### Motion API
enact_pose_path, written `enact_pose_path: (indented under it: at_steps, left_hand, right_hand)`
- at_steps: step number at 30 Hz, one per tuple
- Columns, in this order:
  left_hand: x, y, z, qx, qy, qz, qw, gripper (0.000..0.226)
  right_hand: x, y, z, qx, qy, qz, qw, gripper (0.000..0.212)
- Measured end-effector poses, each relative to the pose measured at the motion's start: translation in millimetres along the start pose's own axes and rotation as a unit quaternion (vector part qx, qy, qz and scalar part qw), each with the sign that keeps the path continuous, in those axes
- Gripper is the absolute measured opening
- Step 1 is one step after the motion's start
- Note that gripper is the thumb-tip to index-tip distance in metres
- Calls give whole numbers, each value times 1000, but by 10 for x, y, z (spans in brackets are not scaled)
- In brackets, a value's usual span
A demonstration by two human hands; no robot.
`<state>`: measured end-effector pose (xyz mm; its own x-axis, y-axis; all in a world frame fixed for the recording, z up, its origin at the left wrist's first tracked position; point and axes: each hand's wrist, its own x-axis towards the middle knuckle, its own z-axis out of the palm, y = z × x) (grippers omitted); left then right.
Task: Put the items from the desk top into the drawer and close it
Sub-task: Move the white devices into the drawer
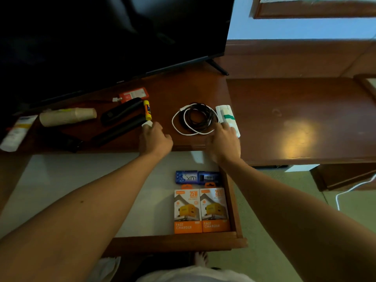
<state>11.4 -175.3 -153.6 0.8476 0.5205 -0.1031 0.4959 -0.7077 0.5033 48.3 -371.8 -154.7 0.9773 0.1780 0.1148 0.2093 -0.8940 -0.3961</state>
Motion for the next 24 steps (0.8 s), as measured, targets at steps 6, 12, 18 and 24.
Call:
enact_pose_path:
  at_steps: [6,12,18,24]
  left_hand:
    - [196,20,84,0,-8,-135,991,69]
    - [255,116,153,-3,-13,-149,989,72]
    - [282,130,171,-11,-3,-150,989,75]
    - [204,158,217,-42,-6,-135,990,68]
  right_hand:
    - [281,66,34,-35,-8,127,991,48]
    - [405,147,-36,-36,-101,139,984,69]
    - [466,217,5,-68,-90,147,983,56]
    - [360,220,-16,-61,-48,163,984,61]
